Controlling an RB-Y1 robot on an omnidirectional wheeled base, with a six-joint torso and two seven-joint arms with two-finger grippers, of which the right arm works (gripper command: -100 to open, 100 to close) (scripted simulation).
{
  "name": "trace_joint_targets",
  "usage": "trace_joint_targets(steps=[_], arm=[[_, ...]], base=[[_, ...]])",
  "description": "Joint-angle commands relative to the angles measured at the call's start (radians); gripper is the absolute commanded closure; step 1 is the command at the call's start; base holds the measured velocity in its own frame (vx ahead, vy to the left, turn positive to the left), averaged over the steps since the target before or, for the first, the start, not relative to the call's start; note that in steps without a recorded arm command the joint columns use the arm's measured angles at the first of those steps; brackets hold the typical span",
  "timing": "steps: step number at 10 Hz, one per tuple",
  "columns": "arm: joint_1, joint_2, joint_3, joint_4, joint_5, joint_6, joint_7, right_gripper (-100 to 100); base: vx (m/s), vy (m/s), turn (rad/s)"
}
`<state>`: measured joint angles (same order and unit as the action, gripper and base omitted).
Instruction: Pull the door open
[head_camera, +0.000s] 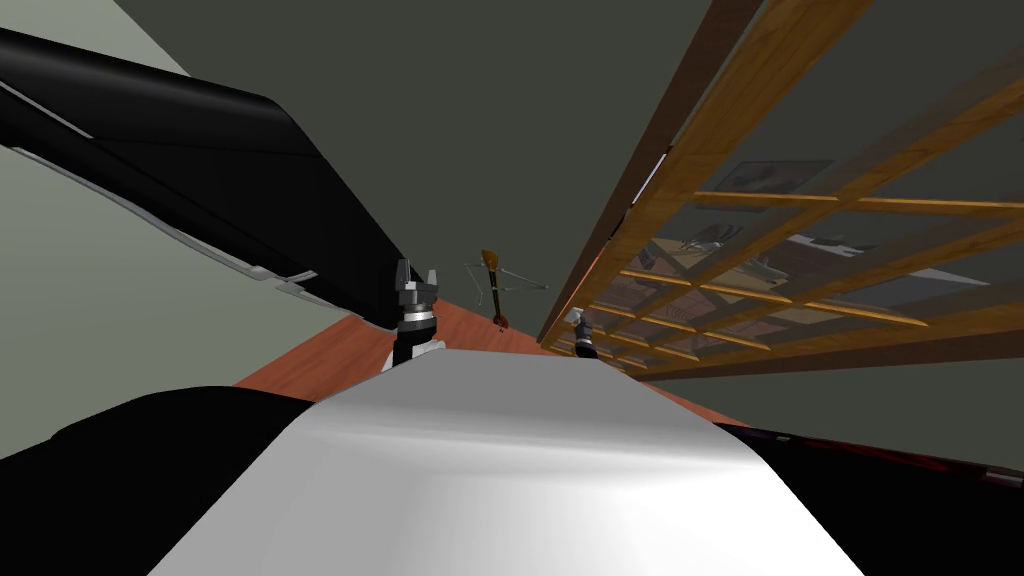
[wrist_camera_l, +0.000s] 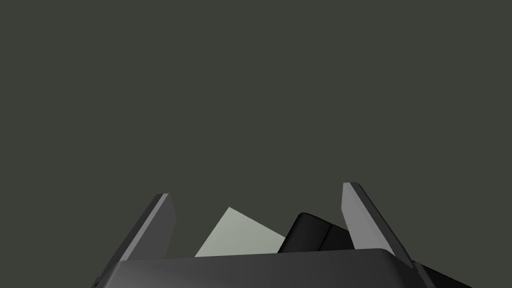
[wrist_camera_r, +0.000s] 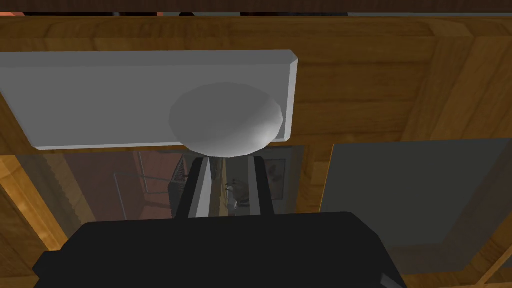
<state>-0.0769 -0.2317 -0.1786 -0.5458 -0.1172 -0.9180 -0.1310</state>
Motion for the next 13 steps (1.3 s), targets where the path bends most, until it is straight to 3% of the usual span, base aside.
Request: trace_joint_targets(steps=[1, 3, 4, 13], arm=[[-0.003, 0.007, 0.02, -0.007, -0.009, -0.009, -0.049, 100], [-0.003, 0.004, 0.028, -0.007, -0.022, -0.008, -0.091, 100], [-0.006, -0.006, 0.02, 0.015, -0.039, -0.009, -0.112, -100], [-0.02, 0.014, 0.04, 0.013, -0.113, -0.003, -0.316, -100]], base=[[-0.021, 0.001, 0.038], [-0.032, -0.012, 0.036], [-0.035, -0.019, 0.016], [-0.051, -0.002, 0.041]])
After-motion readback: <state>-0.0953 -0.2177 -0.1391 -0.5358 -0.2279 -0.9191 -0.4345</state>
